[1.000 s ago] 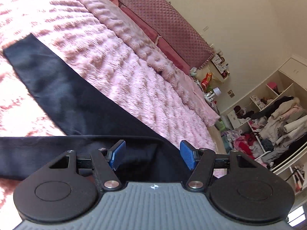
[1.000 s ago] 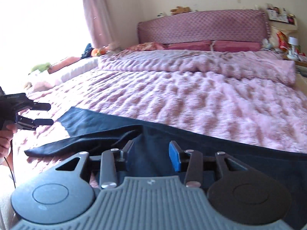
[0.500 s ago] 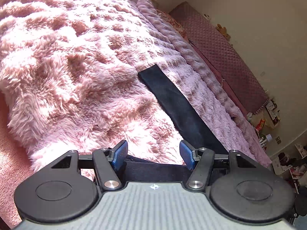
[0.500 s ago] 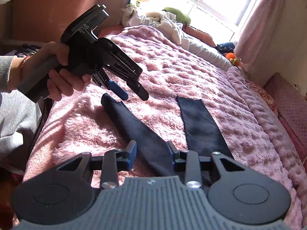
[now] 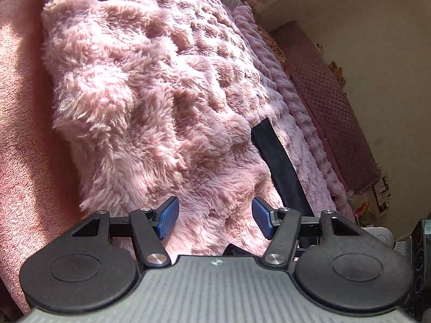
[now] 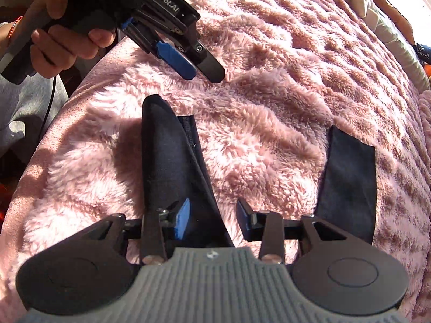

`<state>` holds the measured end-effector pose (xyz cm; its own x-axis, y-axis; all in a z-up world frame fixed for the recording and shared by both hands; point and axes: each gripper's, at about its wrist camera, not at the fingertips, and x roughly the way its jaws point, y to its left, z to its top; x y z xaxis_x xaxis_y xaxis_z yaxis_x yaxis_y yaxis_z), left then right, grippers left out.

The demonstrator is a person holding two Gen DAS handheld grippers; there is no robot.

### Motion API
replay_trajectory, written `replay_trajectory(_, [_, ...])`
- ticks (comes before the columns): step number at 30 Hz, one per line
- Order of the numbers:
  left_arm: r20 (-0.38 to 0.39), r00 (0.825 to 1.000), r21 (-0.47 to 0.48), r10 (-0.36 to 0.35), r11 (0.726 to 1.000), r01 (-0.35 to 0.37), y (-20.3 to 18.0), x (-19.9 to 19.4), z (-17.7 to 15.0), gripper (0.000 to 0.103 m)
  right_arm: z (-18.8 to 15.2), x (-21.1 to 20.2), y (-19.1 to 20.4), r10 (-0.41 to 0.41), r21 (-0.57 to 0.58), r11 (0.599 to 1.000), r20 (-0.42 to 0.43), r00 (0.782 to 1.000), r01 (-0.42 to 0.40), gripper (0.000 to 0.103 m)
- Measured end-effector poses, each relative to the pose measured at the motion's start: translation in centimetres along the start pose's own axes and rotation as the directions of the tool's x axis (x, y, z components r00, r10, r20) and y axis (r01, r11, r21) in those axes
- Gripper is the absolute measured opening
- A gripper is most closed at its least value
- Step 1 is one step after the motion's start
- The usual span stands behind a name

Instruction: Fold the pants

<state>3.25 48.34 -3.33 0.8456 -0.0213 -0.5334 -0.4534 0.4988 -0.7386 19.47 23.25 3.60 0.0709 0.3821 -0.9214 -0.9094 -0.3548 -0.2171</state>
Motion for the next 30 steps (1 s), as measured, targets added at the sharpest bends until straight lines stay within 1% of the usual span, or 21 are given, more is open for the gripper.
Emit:
replay_trajectory(1, [-0.001,1.000,-0.013,-0.003,1.000,0.003,0.1,0.1,0.2,0.070,0.5,0.5,-0.4,0.024,-0.009,1.000,-0.031,0.999,-0.025,0.038])
replay_trajectory(2, [-0.001,1.000,-0.022,-0.012,1.000,0.012,0.2,0.0,0.2,0.070,0.9,1.1,-0.9,0.049,-0.008,0.999,-0.067,0.997,-0.050,0.044])
replay_trajectory(4, [-0.002,1.000,-0.040,-0.031,0.999,0.031,0.3,0.0,0.4,0.070,1.5,2.0,-2.1,0.097,0.037,0.995,-0.127,0.987,-0.093,0.050])
replay_trajectory(6, [0.003,0.999,-0.037,-0.033,0.999,0.033,0.2,-0.1,0.4,0.070,1.8,2.3,-2.8,0.143,0.069,0.989,-0.150,0.978,-0.134,0.044])
replay_trajectory(8, [0.002,1.000,-0.025,-0.024,0.999,0.024,0.0,-0.1,0.3,0.070,2.0,2.0,-2.7,0.161,0.053,0.987,-0.159,0.974,-0.154,0.029])
replay_trajectory(9, [0.000,1.000,-0.021,-0.021,1.000,0.021,0.0,-0.1,0.3,0.070,2.0,1.6,-2.4,0.164,0.038,0.986,-0.161,0.973,-0.160,0.027])
replay_trajectory(10, [-0.002,1.000,-0.021,-0.022,1.000,0.022,0.0,-0.1,0.3,0.070,2.0,1.4,-2.2,0.175,0.029,0.985,-0.165,0.971,-0.173,0.023])
replay_trajectory(12, [-0.007,1.000,-0.028,-0.029,0.999,0.028,0.1,-0.2,0.2,0.070,1.7,1.1,-1.4,0.197,0.017,0.980,-0.184,0.963,-0.197,0.020])
replay_trajectory(14, [-0.007,1.000,-0.038,-0.028,0.999,0.028,0.2,-0.4,0.2,0.070,1.4,1.0,-0.6,0.189,-0.012,0.981,-0.203,0.961,-0.196,0.005])
replay_trajectory(16, [-0.001,0.999,-0.043,-0.033,0.999,0.033,0.3,-0.6,0.1,0.070,1.2,0.4,0.2,0.160,-0.063,0.983,-0.189,0.969,-0.174,0.000])
replay_trajectory(21, [0.001,1.000,-0.051,-0.027,0.998,0.027,0.5,-0.7,0.2,0.070,1.1,-1.7,0.6,0.108,-0.092,0.988,-0.158,0.982,-0.124,0.000])
replay_trajectory(25, [-0.009,0.999,-0.076,-0.045,0.996,0.044,0.7,-0.7,0.2,0.070,1.1,-2.4,1.3,0.089,-0.121,0.986,-0.180,0.980,-0.112,0.000])
replay_trajectory(27, [-0.008,0.999,-0.069,-0.039,0.997,0.038,0.6,-0.7,0.2,0.070,1.2,-2.0,1.6,0.119,-0.112,0.983,-0.218,0.969,-0.146,0.007])
replay_trajectory(29, [-0.008,1.000,-0.053,-0.027,0.998,0.026,0.5,-0.6,0.1,0.070,1.3,-1.7,2.2,0.132,-0.129,0.978,-0.217,0.967,-0.163,0.012])
replay_trajectory(30, [-0.011,1.000,-0.047,-0.023,0.999,0.023,0.4,-0.6,0.1,0.070,1.3,-1.7,2.5,0.132,-0.143,0.976,-0.218,0.967,-0.165,0.012])
